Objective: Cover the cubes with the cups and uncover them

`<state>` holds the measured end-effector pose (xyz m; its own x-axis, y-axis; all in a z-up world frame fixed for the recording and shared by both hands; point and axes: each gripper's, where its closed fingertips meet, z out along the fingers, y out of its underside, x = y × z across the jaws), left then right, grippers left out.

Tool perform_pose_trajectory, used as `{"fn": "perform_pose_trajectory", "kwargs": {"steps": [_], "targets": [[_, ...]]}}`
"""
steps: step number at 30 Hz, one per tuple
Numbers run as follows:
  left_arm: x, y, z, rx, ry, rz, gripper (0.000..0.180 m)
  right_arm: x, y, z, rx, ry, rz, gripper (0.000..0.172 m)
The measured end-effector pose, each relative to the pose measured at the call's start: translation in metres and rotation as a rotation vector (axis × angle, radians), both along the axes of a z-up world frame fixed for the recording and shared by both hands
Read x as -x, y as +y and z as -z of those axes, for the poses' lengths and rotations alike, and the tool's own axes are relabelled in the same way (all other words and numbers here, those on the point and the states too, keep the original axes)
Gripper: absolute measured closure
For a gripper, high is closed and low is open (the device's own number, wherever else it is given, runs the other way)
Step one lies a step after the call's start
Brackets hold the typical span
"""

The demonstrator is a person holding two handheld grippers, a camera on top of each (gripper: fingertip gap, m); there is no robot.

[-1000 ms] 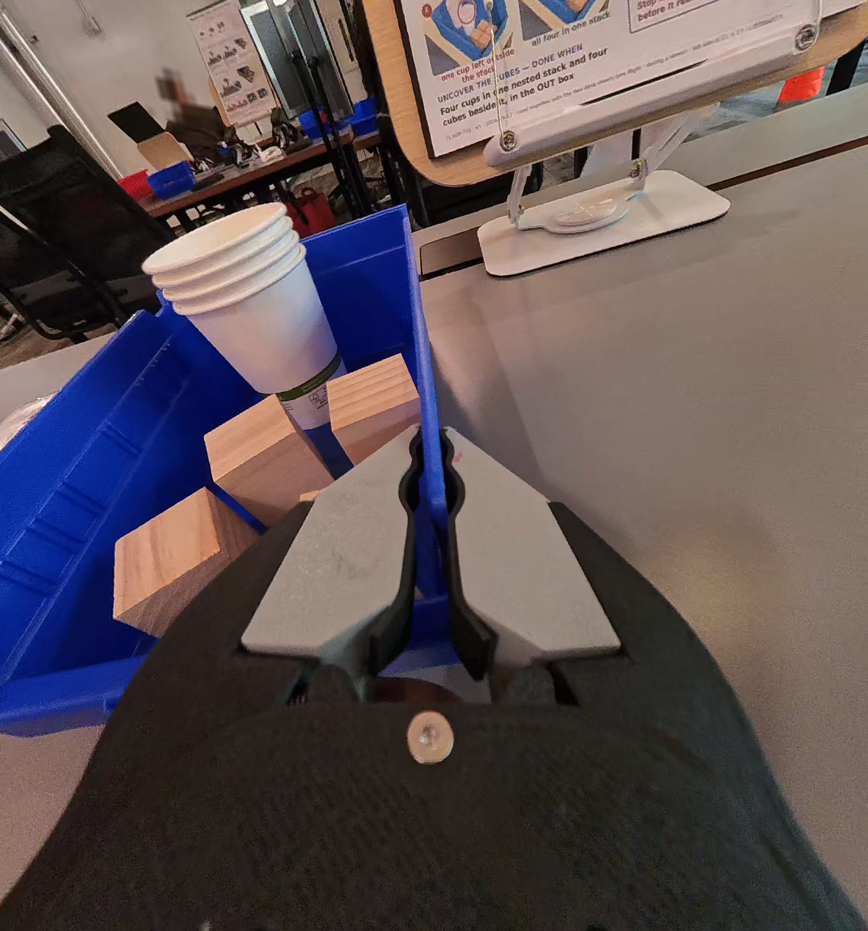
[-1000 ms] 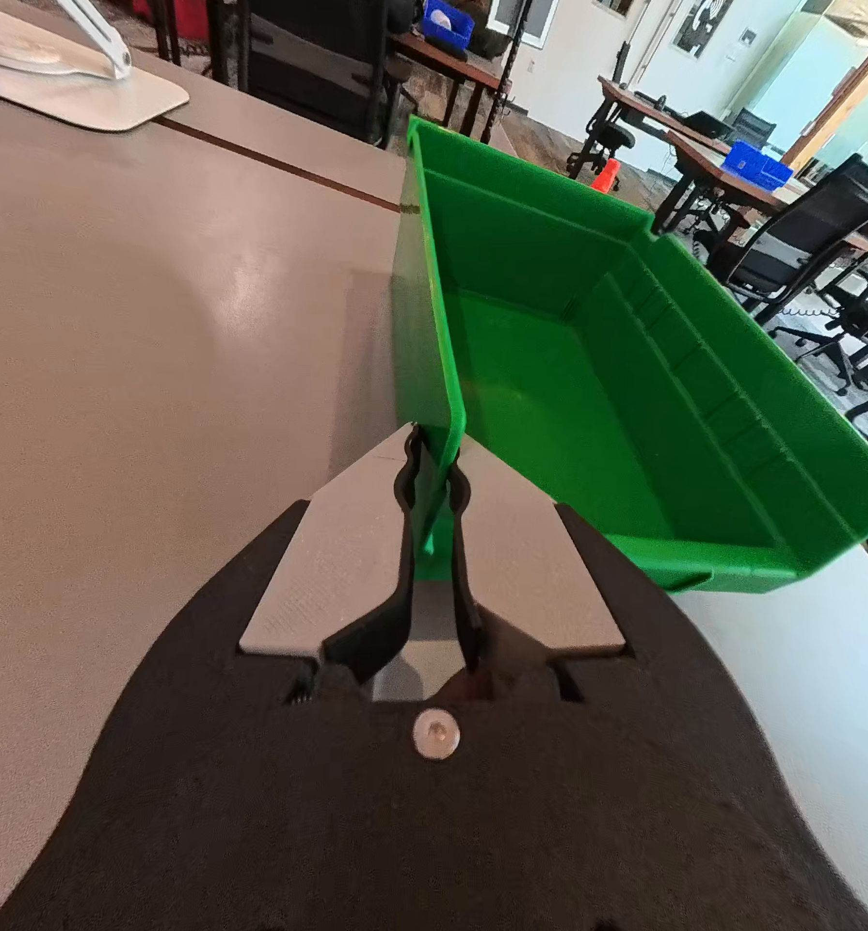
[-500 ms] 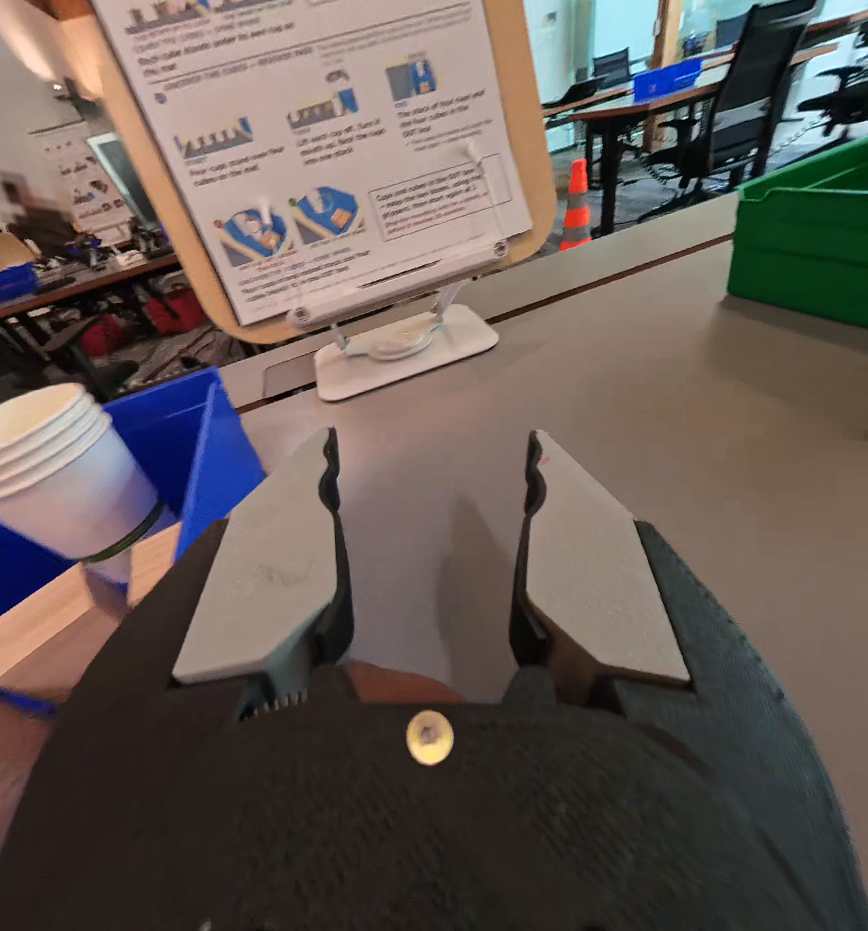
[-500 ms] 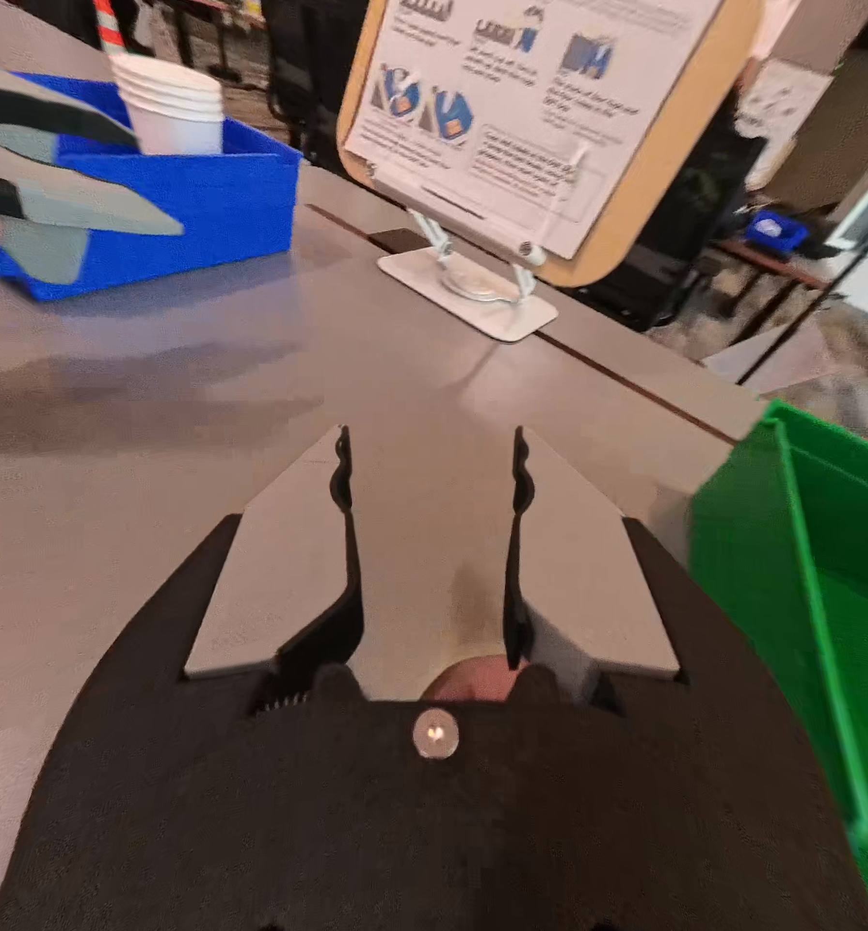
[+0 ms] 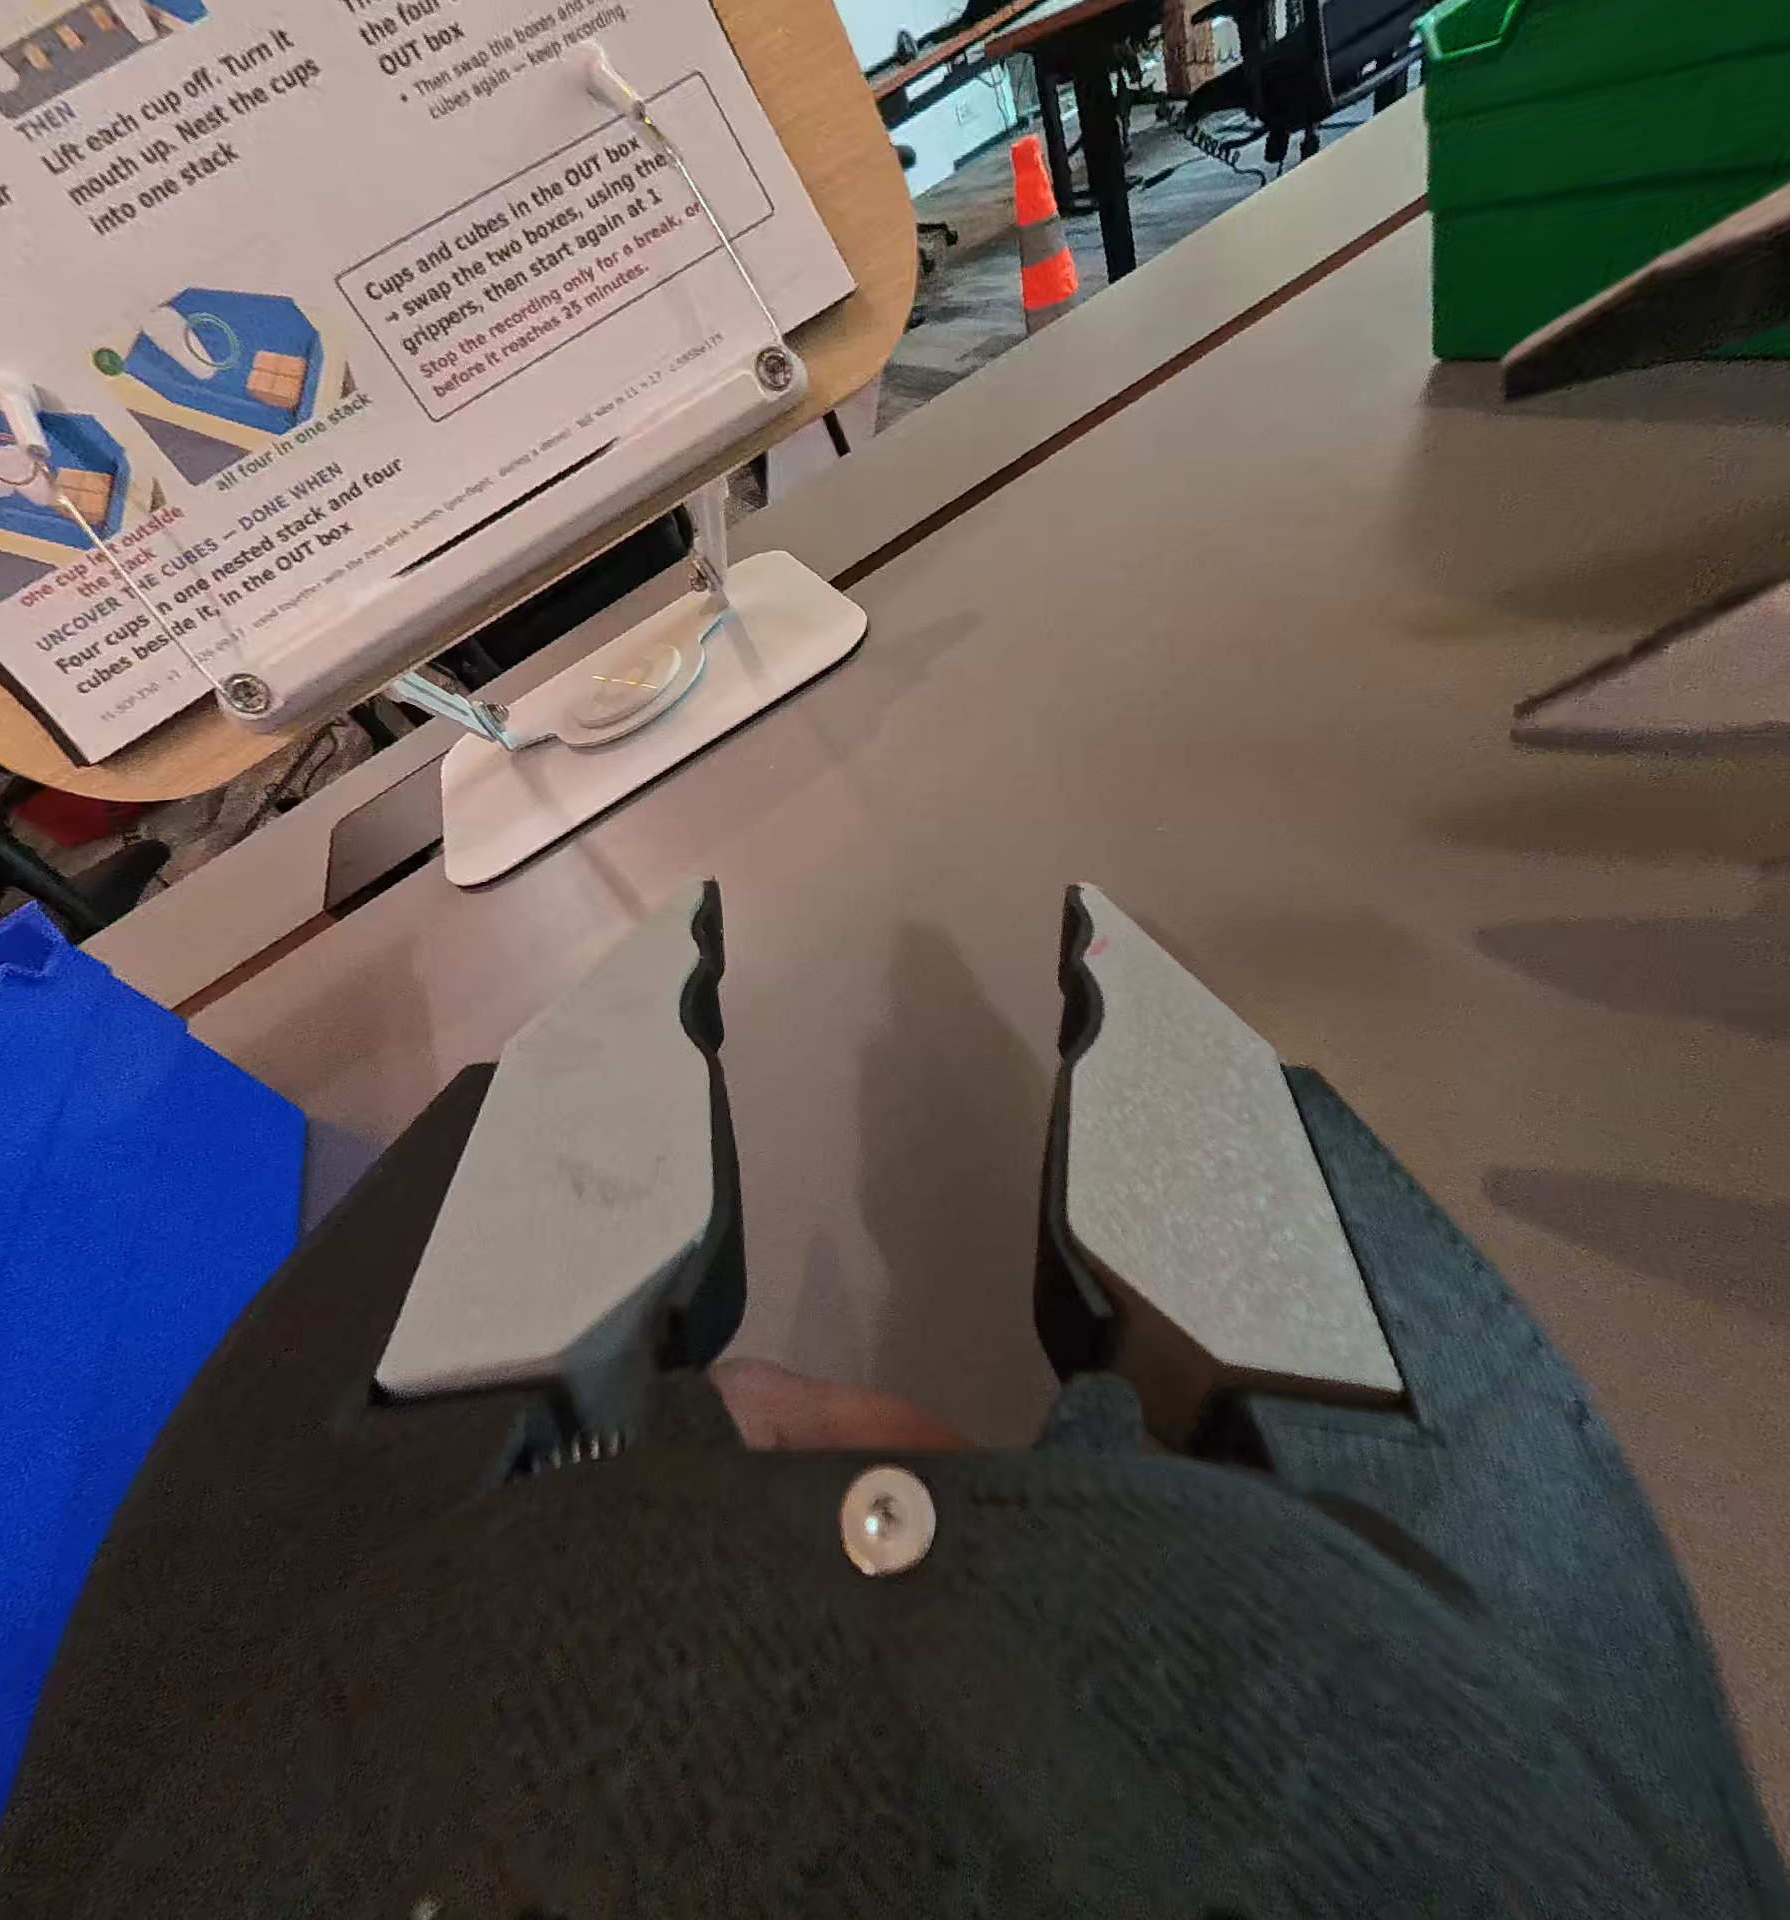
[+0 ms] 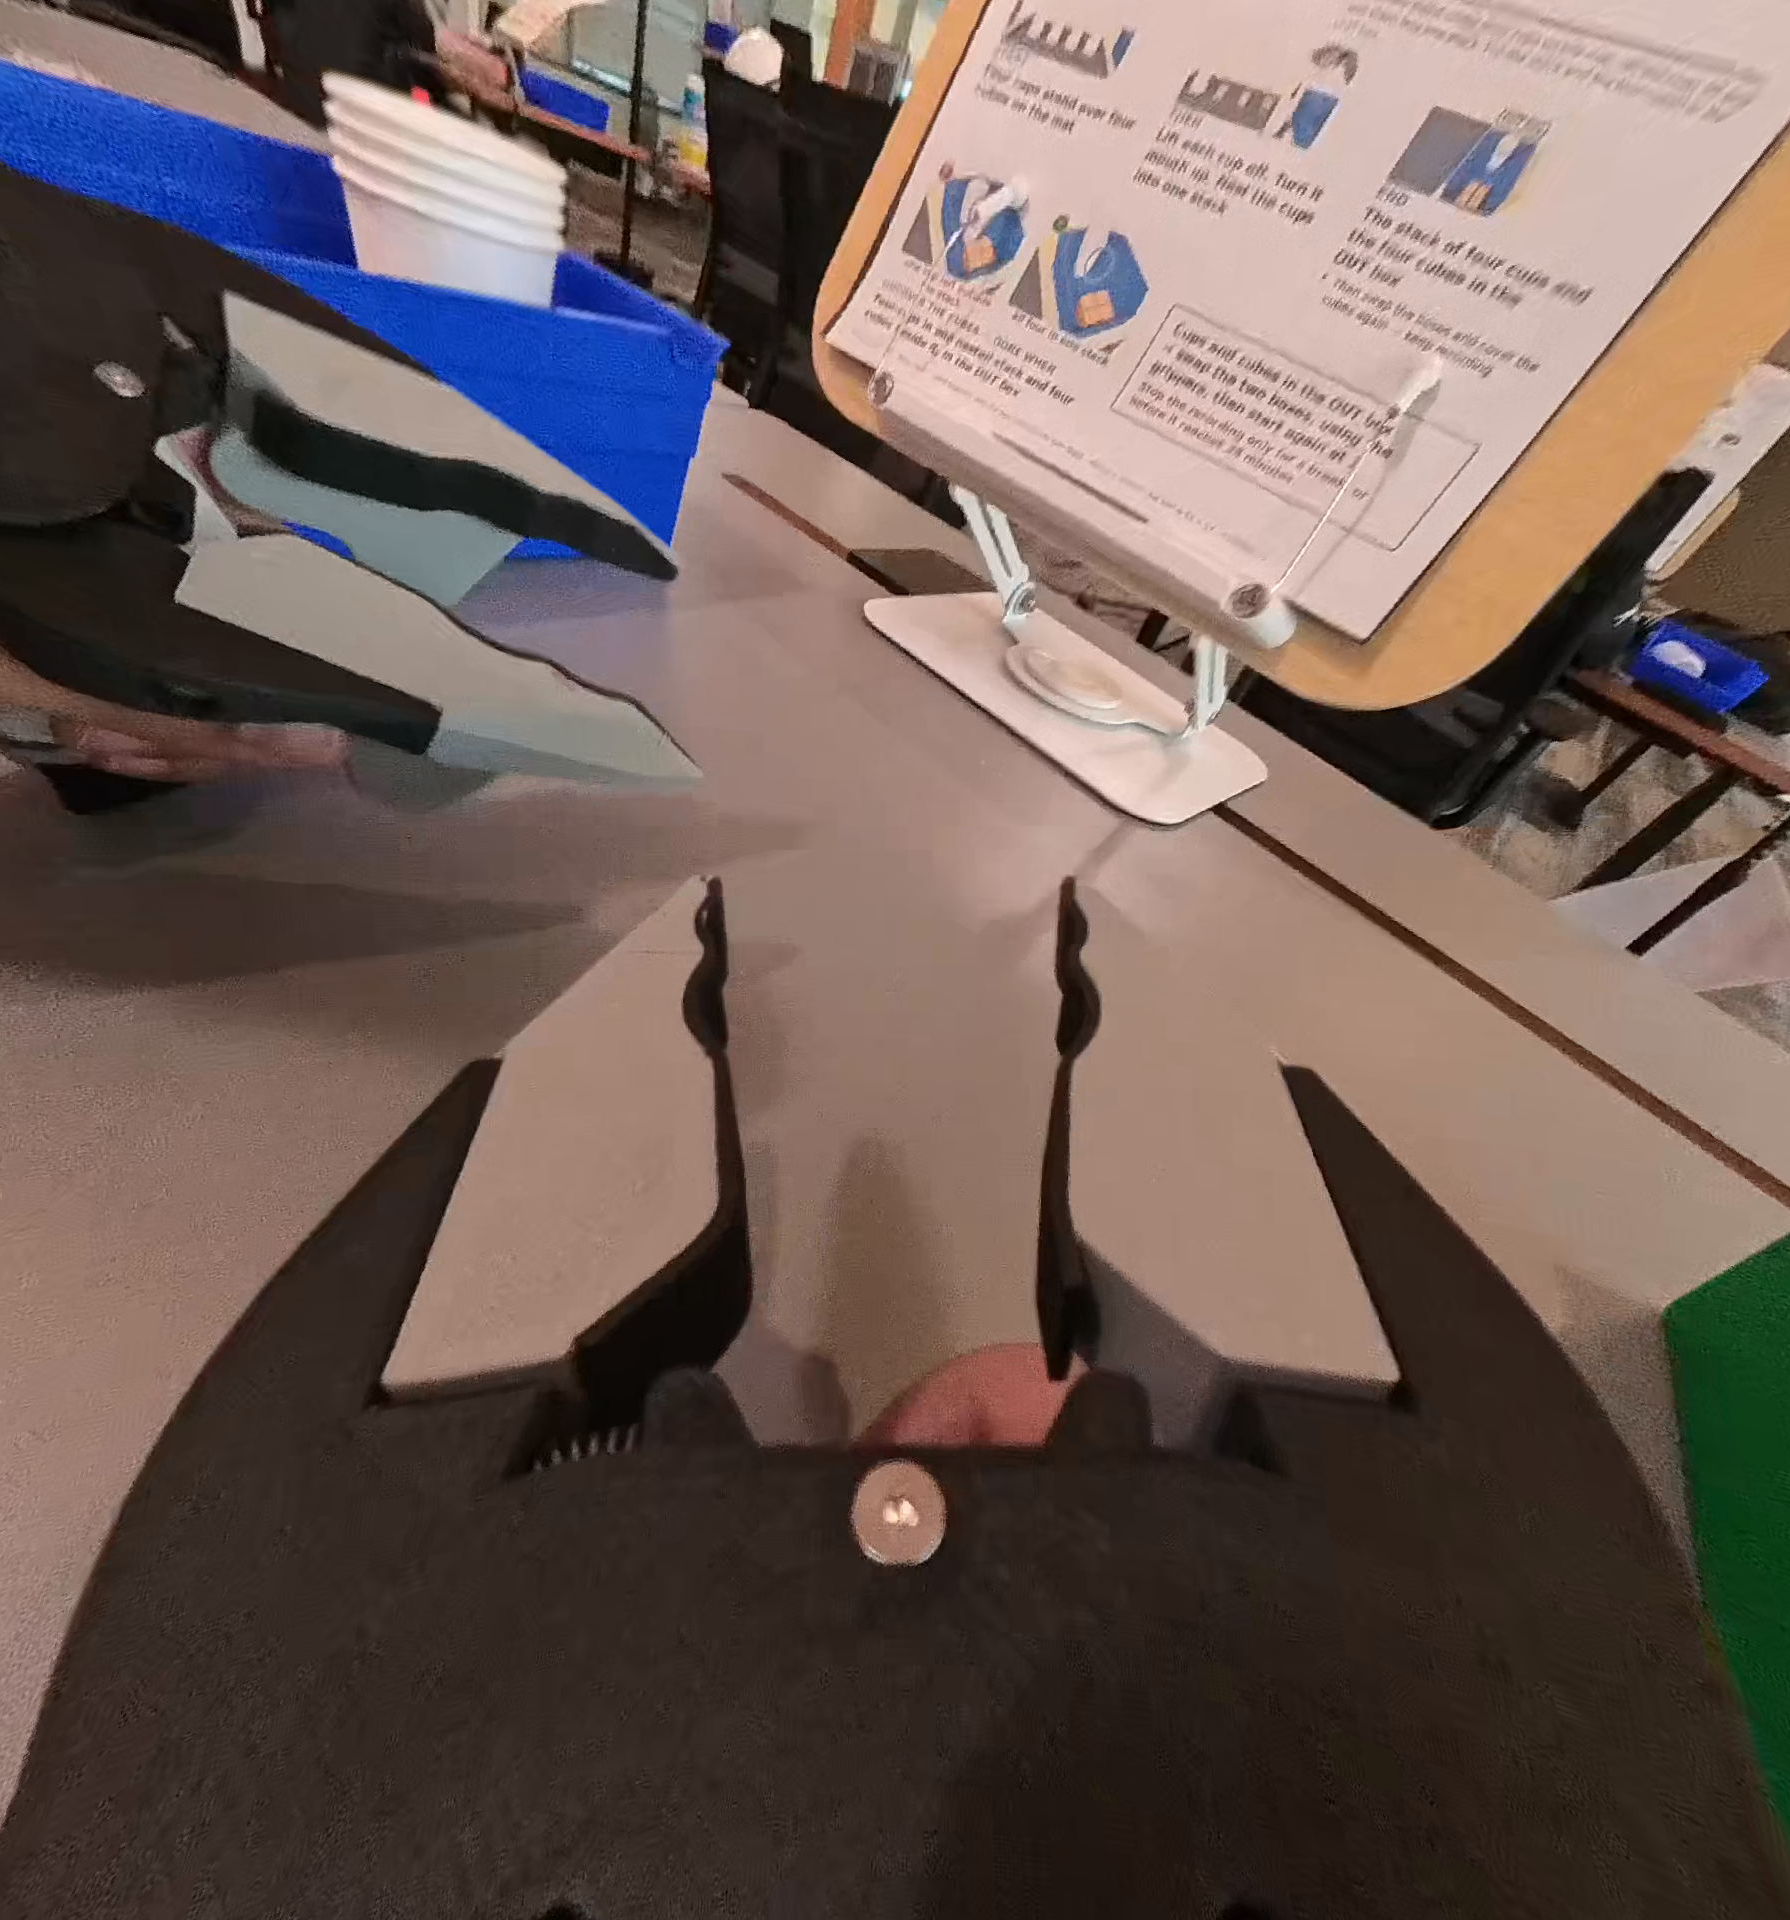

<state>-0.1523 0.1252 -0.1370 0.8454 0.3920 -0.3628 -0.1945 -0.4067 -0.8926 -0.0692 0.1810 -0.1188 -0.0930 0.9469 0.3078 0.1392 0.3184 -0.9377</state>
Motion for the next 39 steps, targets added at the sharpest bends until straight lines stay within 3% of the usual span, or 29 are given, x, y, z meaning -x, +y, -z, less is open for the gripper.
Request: {"fn": "perform_pose_trajectory", "kwargs": {"steps": [4, 6, 9, 12, 15, 24, 39], "targets": [[-0.001, 0.000, -0.005, -0.037, -0.008, -0.005, 0.119, 0.004, 0.015, 0.016, 0.060, -0.106, 0.077, 0.066], [0.000, -0.005, -0.014, -0.102, -0.008, -0.014, 0.131, 0.006, 0.023, 0.019, 0.135, -0.130, 0.096, 0.055], [0.003, -0.014, -0.019, -0.152, -0.026, -0.031, 0.126, 0.005, 0.030, 0.021, 0.231, -0.149, 0.090, 0.048], [0.008, -0.021, -0.023, -0.182, -0.022, -0.059, 0.122, 0.001, 0.033, 0.016, 0.269, -0.119, 0.083, 0.054], [0.012, -0.026, -0.027, -0.211, -0.021, -0.081, 0.124, -0.004, 0.031, 0.009, 0.247, -0.073, 0.064, 0.079], [0.024, -0.033, -0.029, -0.224, 0.008, -0.135, 0.134, -0.006, 0.028, 0.008, 0.176, -0.067, 0.067, 0.097], [0.029, -0.041, -0.030, -0.240, -0.002, -0.175, 0.138, -0.012, 0.032, 0.002, 0.159, -0.034, 0.100, 0.097]]}}
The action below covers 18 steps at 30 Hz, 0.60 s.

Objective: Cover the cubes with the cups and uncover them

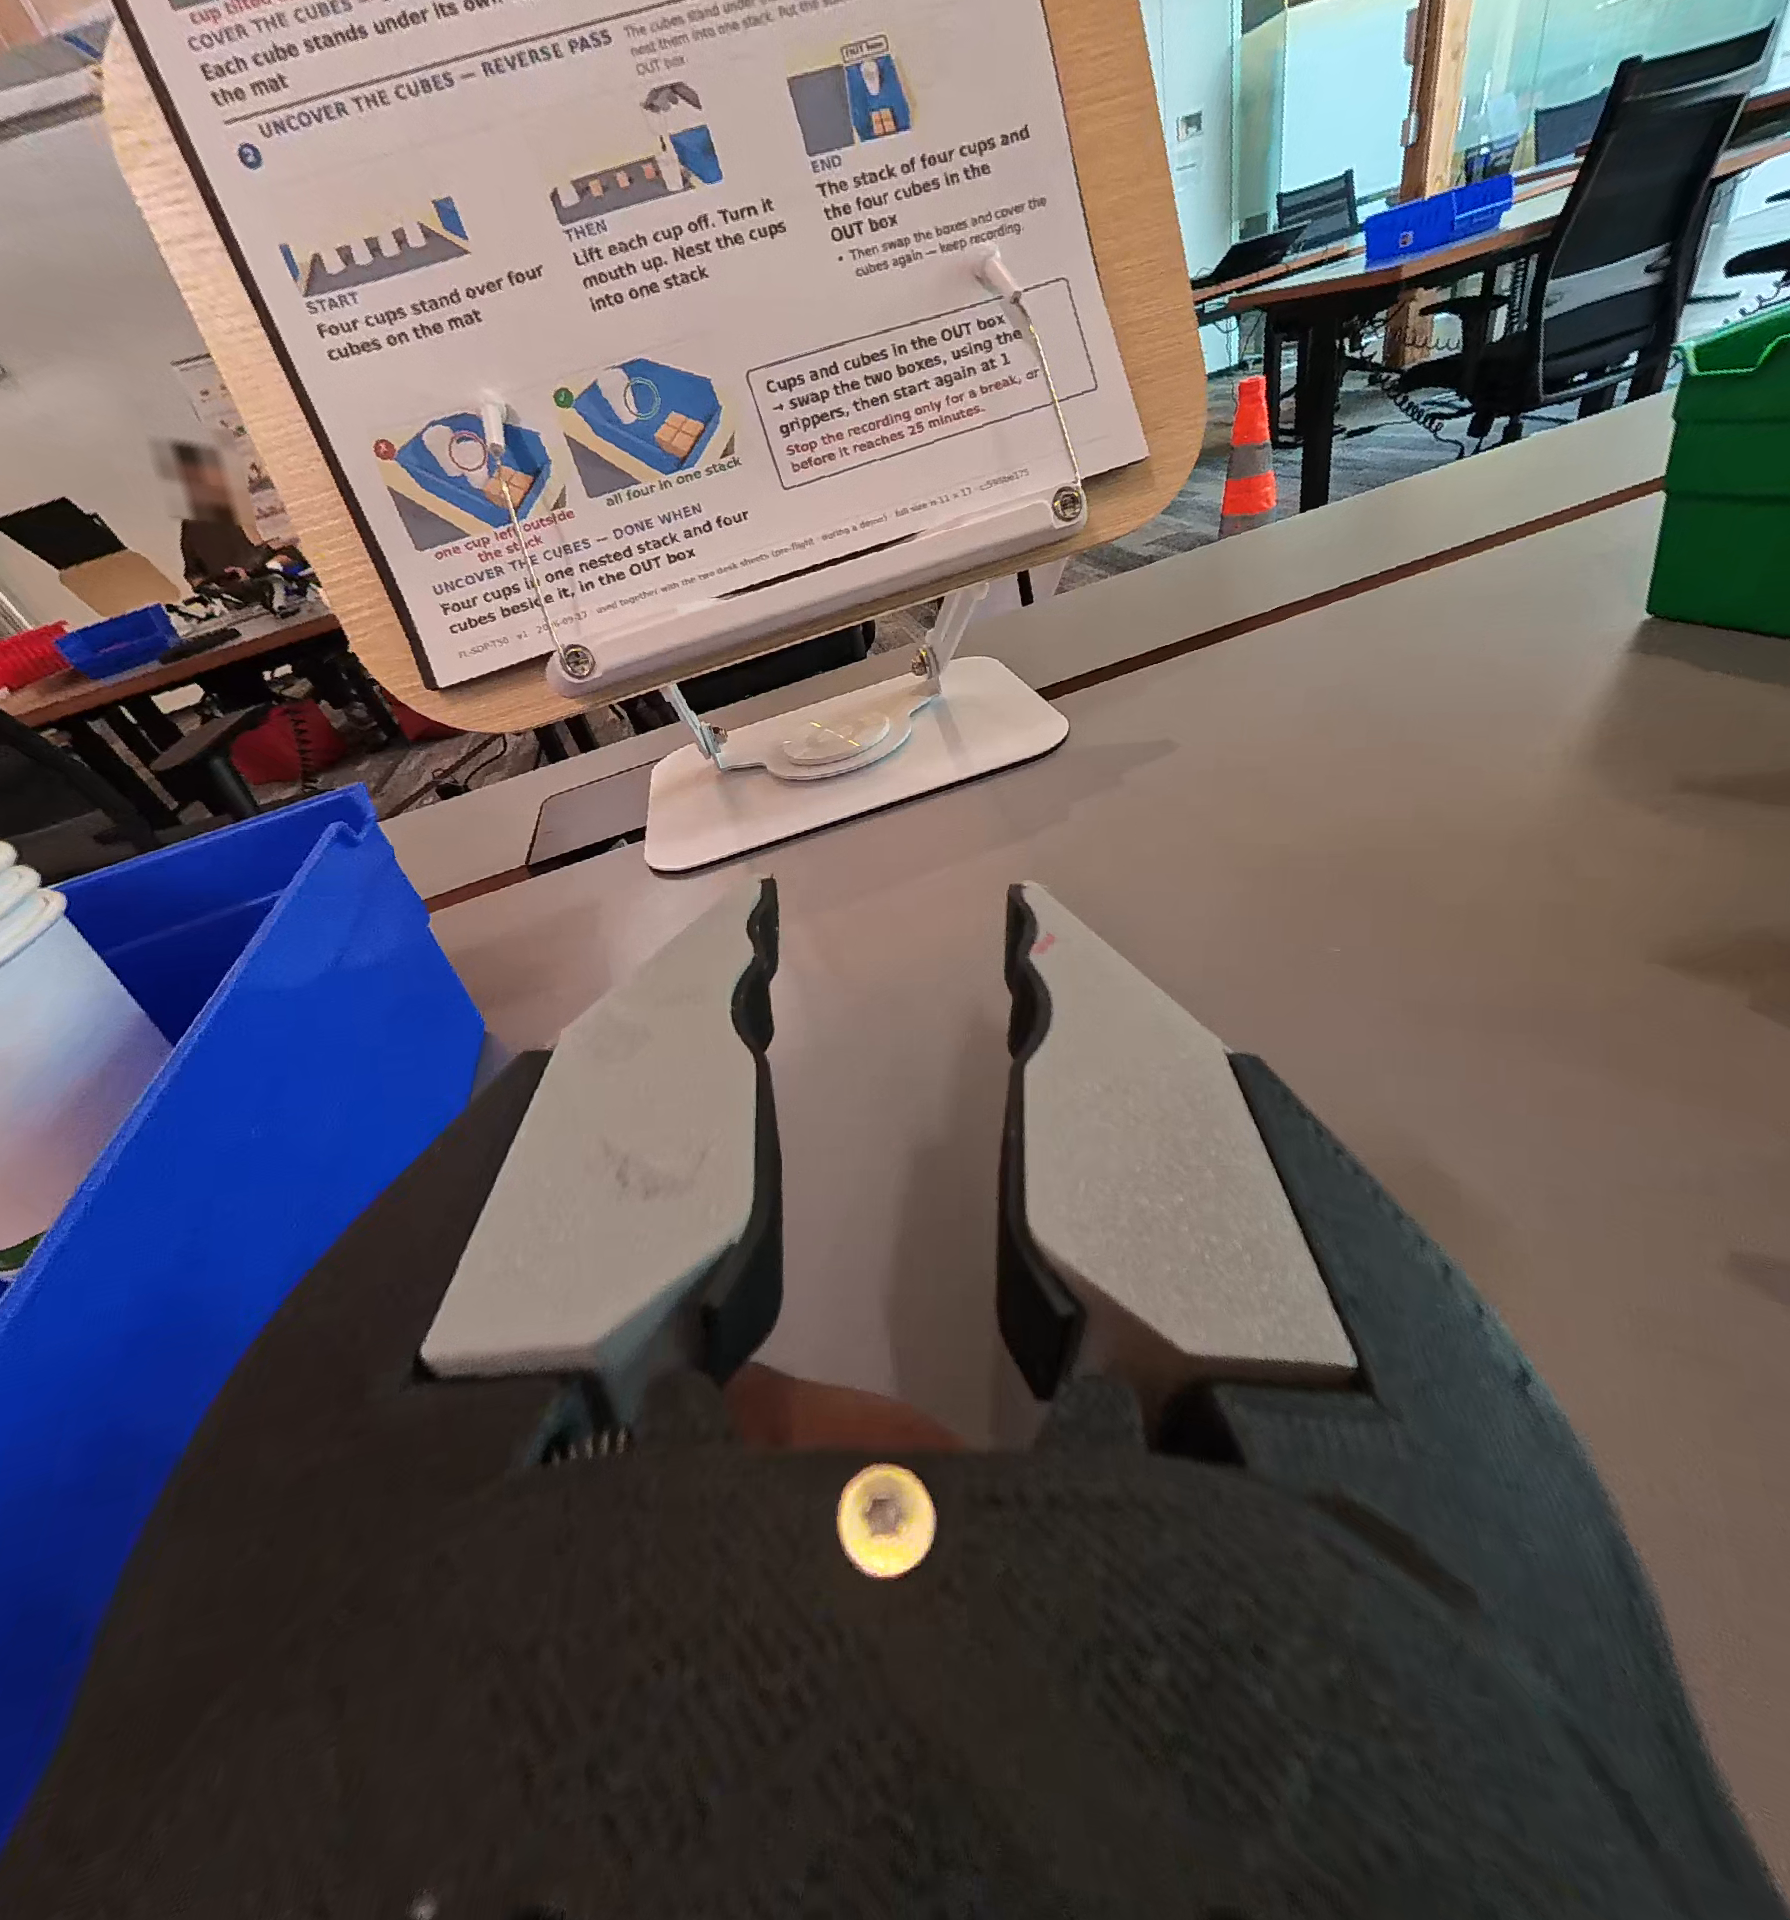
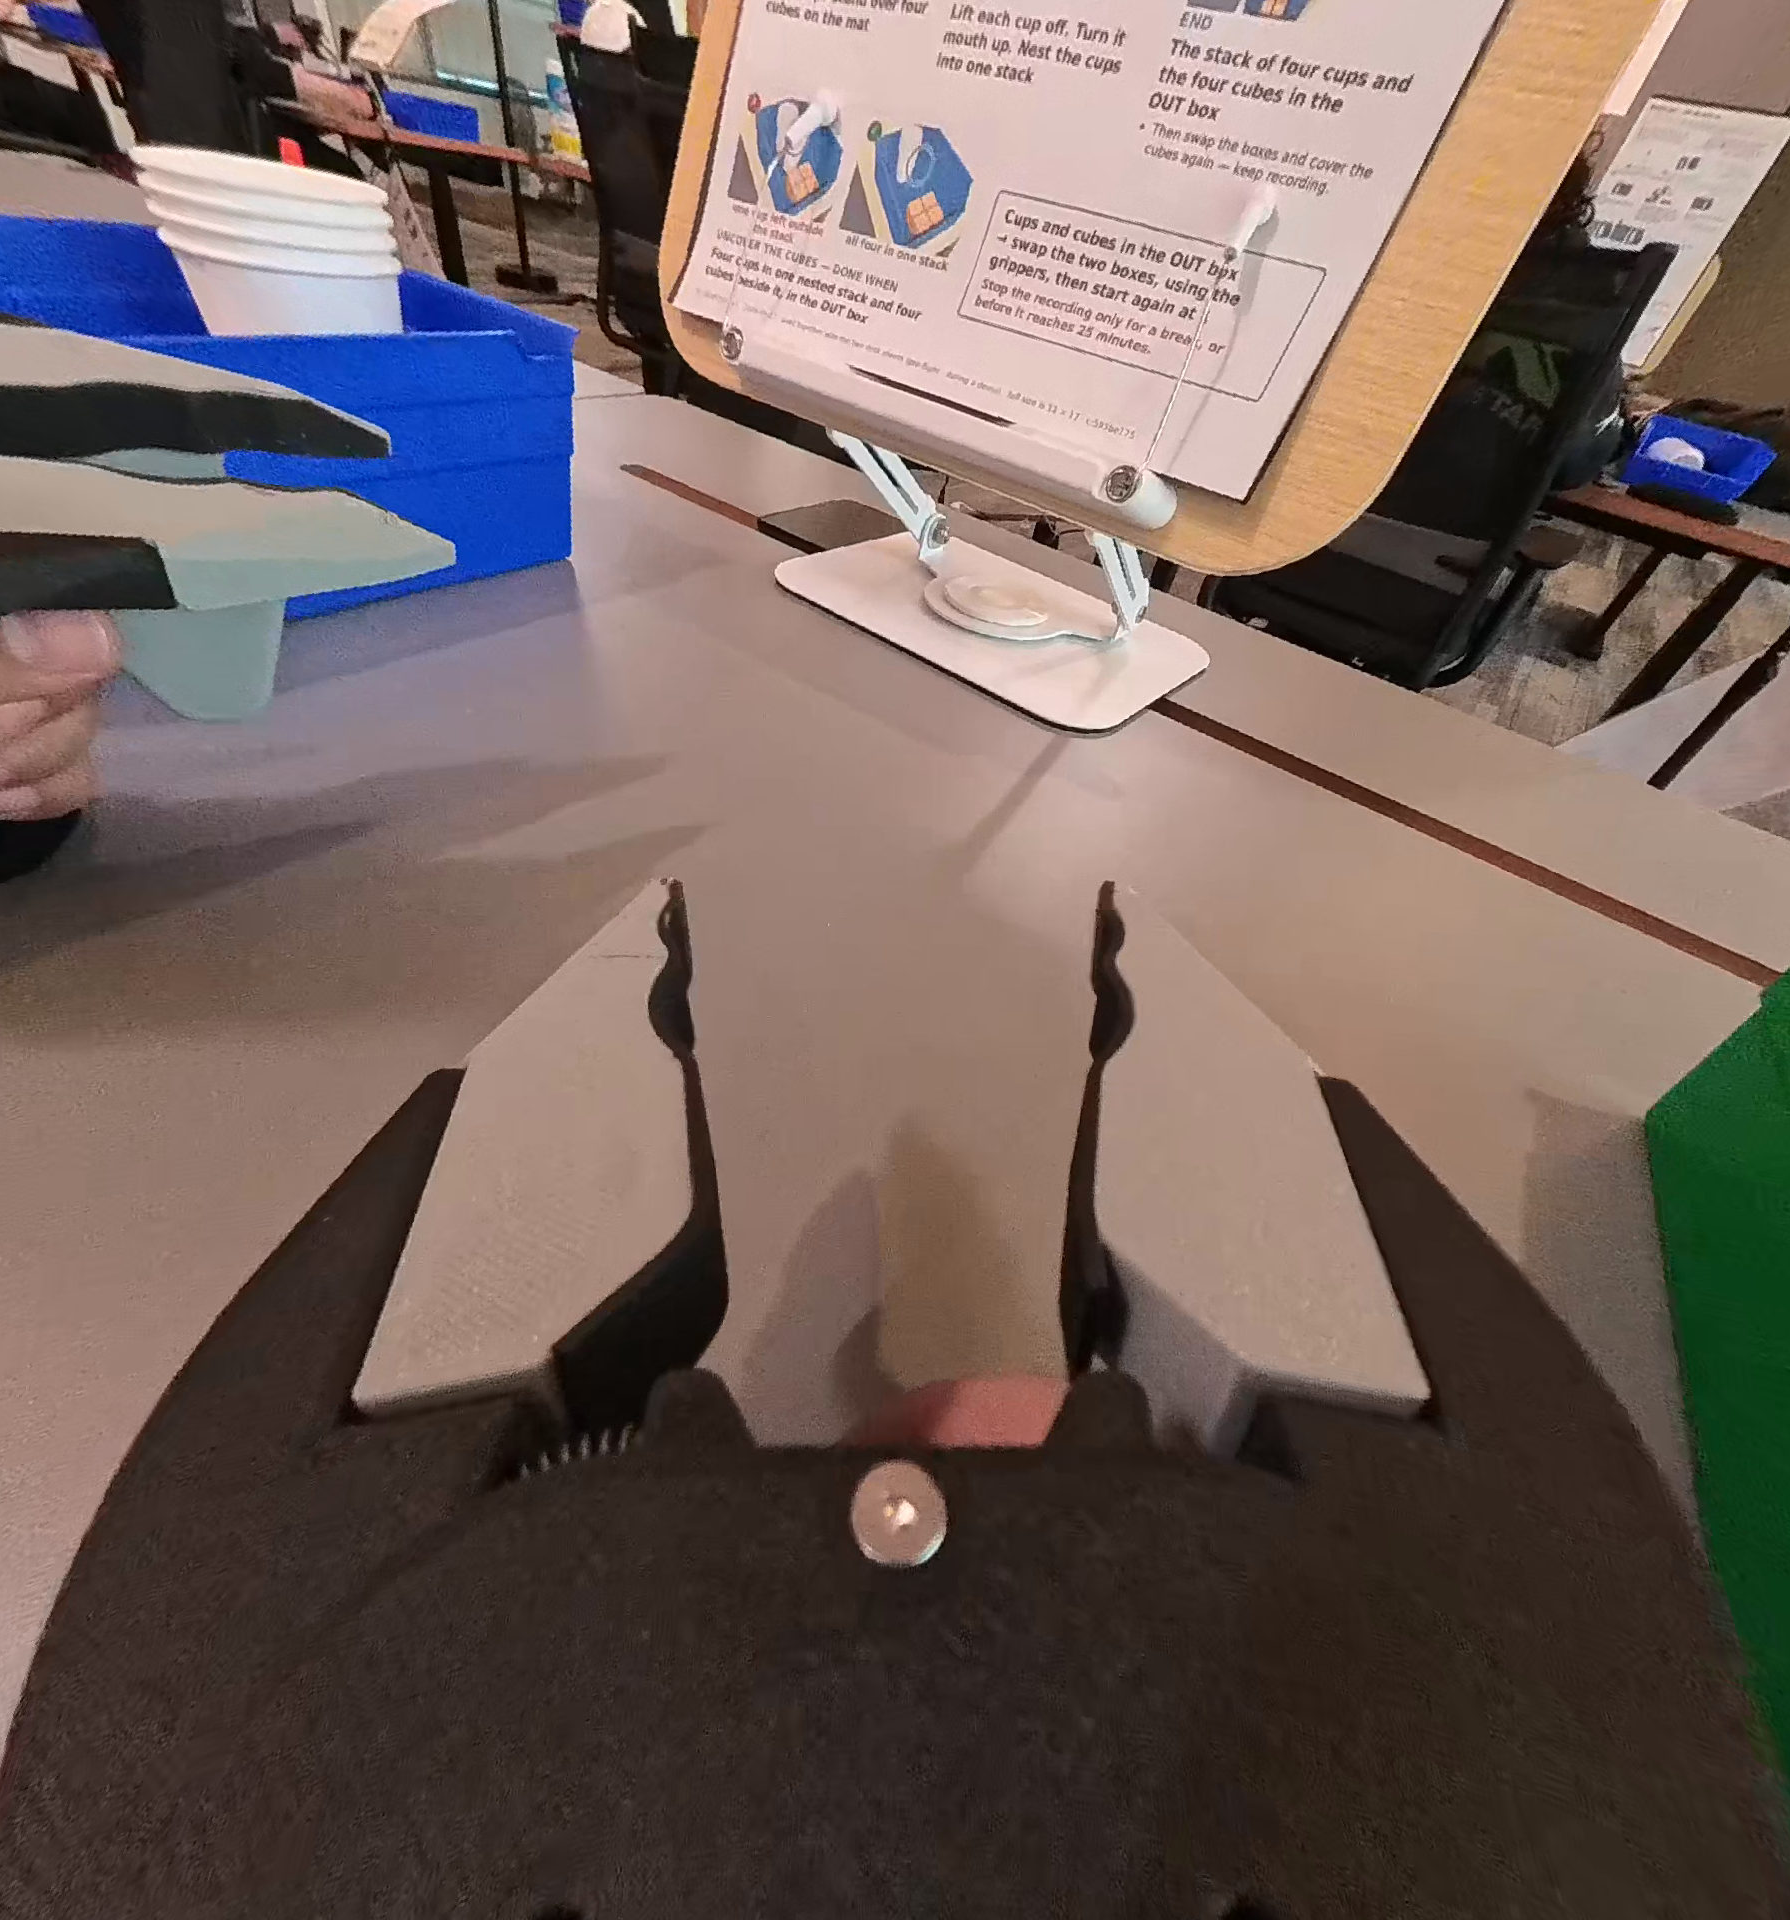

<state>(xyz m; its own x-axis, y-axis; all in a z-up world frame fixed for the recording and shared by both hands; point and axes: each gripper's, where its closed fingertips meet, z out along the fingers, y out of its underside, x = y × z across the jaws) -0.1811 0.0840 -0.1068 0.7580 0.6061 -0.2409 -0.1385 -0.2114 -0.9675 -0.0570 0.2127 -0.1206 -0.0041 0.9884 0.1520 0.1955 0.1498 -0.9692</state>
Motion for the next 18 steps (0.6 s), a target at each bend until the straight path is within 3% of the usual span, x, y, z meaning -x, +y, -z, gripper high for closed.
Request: {"fn": "perform_pose_trajectory", "kwargs": {"steps": [10, 18], "targets": [[-0.024, -0.009, -0.004, -0.080, -0.058, 0.020, 0.130, -0.006, -0.003, -0.008, -0.034, 0.009, -0.024, 0.098], [-0.035, -0.049, -0.012, -0.128, -0.044, -0.005, 0.125, -0.008, -0.009, -0.012, -0.047, 0.013, -0.034, 0.101]]}}
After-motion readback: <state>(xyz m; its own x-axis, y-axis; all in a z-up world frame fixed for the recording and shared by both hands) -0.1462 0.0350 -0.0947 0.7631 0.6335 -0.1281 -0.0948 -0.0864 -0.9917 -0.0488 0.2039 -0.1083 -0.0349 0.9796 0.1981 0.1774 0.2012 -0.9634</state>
